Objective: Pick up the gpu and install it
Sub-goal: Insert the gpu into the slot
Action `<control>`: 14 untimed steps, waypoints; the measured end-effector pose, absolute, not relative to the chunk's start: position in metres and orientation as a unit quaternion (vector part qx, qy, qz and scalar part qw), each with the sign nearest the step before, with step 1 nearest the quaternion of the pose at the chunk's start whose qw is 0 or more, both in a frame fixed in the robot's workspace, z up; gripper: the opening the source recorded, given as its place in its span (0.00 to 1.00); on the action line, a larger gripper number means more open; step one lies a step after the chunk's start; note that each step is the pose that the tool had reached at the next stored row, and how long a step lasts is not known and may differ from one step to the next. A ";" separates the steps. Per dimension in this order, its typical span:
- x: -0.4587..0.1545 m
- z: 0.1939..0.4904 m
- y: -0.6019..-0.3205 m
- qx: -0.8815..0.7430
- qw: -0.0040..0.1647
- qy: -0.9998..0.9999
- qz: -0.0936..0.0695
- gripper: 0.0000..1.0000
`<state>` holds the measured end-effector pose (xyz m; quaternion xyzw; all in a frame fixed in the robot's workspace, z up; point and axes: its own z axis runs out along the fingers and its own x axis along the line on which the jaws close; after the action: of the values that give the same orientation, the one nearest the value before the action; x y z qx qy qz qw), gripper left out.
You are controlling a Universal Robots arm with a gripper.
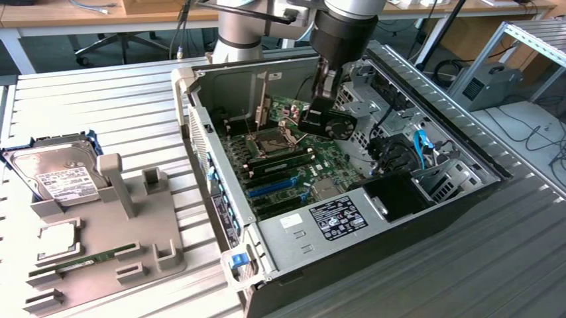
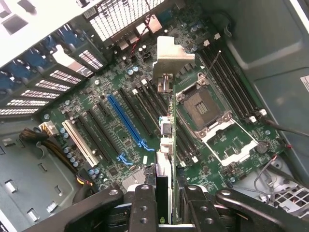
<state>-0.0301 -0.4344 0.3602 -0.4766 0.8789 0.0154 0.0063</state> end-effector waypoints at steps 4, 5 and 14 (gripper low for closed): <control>-0.030 0.360 -0.434 -0.484 0.006 0.875 0.015 0.26; -0.030 0.360 -0.434 -0.486 0.006 0.874 0.015 0.26; -0.030 0.360 -0.434 -0.501 0.006 0.865 0.016 0.26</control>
<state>-0.0301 -0.4344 0.3601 -0.5011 0.8652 0.0156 0.0058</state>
